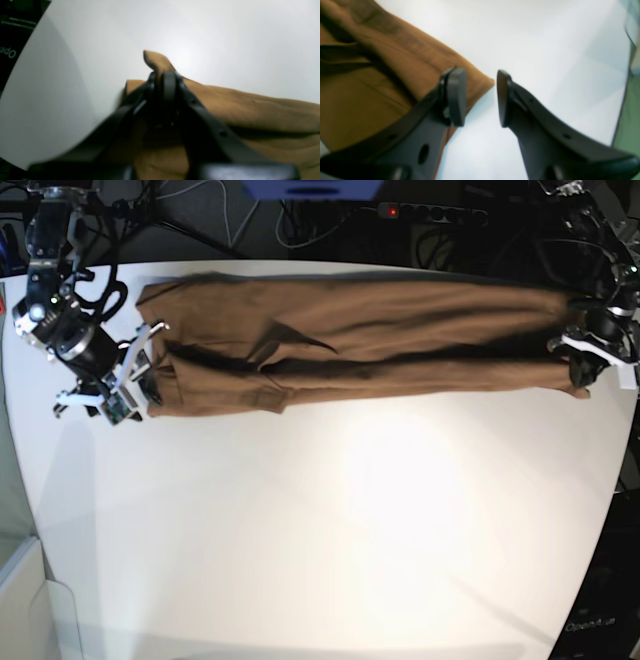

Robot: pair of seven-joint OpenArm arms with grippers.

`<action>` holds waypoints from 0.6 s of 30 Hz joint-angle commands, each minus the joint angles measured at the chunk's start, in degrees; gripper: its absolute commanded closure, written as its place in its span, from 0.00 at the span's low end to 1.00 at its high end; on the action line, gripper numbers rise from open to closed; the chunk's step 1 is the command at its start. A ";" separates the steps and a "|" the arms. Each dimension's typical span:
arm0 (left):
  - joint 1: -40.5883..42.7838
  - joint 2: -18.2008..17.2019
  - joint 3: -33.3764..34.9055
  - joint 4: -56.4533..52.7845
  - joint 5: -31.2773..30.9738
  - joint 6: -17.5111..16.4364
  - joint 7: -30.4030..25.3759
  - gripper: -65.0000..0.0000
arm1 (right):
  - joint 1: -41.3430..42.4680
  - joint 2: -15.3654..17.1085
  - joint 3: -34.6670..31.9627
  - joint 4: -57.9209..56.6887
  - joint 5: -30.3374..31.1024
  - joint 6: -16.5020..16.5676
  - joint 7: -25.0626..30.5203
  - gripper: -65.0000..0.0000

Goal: Fold the T-shirt properly
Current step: 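Hold the folded hem with both grippers and adjust the right gripper's grip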

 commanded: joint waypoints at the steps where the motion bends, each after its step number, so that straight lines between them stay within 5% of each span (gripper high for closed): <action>1: -0.30 -0.82 -0.29 1.05 -0.73 0.00 -1.42 0.95 | 1.47 0.19 0.36 -0.56 0.32 -0.62 0.23 0.68; 18: -0.48 -0.73 -0.29 0.96 -0.91 0.00 -1.42 0.95 | 3.31 -6.49 -0.52 -4.78 0.06 -0.62 0.15 0.67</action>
